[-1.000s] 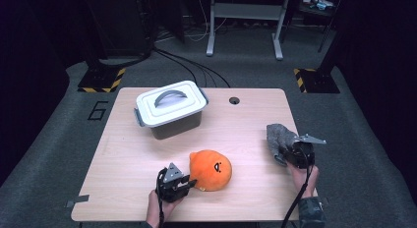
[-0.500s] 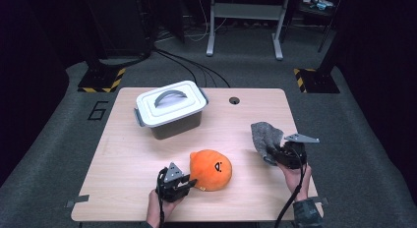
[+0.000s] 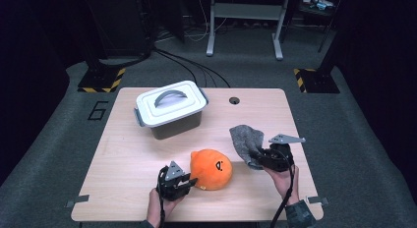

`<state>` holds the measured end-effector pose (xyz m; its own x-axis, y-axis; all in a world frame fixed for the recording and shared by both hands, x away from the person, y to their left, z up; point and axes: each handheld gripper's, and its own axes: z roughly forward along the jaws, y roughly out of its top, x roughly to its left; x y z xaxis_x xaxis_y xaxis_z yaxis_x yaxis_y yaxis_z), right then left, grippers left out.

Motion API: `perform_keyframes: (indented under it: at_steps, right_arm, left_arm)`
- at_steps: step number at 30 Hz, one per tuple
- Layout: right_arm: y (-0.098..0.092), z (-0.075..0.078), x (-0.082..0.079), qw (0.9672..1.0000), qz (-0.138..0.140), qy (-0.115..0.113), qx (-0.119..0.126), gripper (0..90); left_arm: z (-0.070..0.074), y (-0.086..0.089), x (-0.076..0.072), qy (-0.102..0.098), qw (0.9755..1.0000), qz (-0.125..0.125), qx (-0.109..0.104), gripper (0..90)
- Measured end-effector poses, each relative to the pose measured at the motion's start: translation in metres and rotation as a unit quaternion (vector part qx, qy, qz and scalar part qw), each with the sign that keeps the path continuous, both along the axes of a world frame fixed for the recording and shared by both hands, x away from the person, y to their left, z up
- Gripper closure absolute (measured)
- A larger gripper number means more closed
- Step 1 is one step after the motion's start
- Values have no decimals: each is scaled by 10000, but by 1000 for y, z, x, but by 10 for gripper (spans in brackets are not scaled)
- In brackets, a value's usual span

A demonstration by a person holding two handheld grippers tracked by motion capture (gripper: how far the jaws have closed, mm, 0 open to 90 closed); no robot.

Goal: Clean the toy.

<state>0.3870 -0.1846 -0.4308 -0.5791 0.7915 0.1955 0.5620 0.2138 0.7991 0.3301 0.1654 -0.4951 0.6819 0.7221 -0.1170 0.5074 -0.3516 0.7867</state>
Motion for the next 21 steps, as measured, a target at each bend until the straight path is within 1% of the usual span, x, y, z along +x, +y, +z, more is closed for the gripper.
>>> perform_keyframes:
  at_steps: [4, 6, 7, 8, 9, 11, 12, 13, 14, 16, 17, 18, 19, 20, 21]
  right_arm:
    - [15, 3, -1, 9996, 256, 55, 63, 723]
    - [24, 4, -1, 9990, 440, 82, 79, 723]
    - [34, 4, 0, 9982, 595, 99, 50, 722]
    - [34, 4, 0, 9982, 595, 99, 50, 722]
    - [38, 4, 0, 9977, 666, 99, 69, 721]
    - [49, 2, 3, 9967, 791, 166, 100, 721]
    - [55, 0, 5, 9955, 912, 233, 117, 721]
    - [63, -4, 8, 9942, 1032, 301, 65, 721]
    - [63, -4, 8, 9942, 1032, 301, 65, 721]
    - [68, -10, 12, 9938, 1022, 437, -6, 722]
    - [67, -13, 15, 9934, 1030, 506, 62, 722]
    - [66, -15, 16, 9933, 1007, 559, 99, 723]
    - [64, -16, 17, 9933, 992, 574, 143, 723]
    - [63, -18, 18, 9935, 977, 572, 134, 723]
    - [63, -18, 18, 9935, 977, 572, 134, 723]
  left_arm:
    - [1, -1, 1, 17, 10000, 2, -1, 705]
    - [2, -1, 1, 28, 10000, 16, -15, 706]
    - [2, -1, 1, 8, 10000, 24, -6, 705]
    - [3, -2, 2, 0, 10000, 7, 17, 705]
    - [3, -3, 1, -6, 10000, 29, -5, 705]
    - [5, -4, 2, -1, 10000, -3, 1, 701]
    - [5, -4, 2, -1, 10000, -21, 15, 696]
    - [6, -5, 2, -17, 10000, -44, 40, 641]
    - [6, -5, 2, 4, 10000, -41, 56, 641]
    - [5, -4, 2, -24, 10000, -47, 31, 517]
    - [4, -3, 2, -9, 10000, 0, -45, 449]
    - [4, -2, 4, 0, 10000, -19, -74, 392]
    - [3, -2, 5, 22, 10000, 2, -83, 363]
    - [3, -3, 6, 30, 10000, 9, -64, 373]
    - [2, -5, 7, 90, 9999, -71, -124, 373]
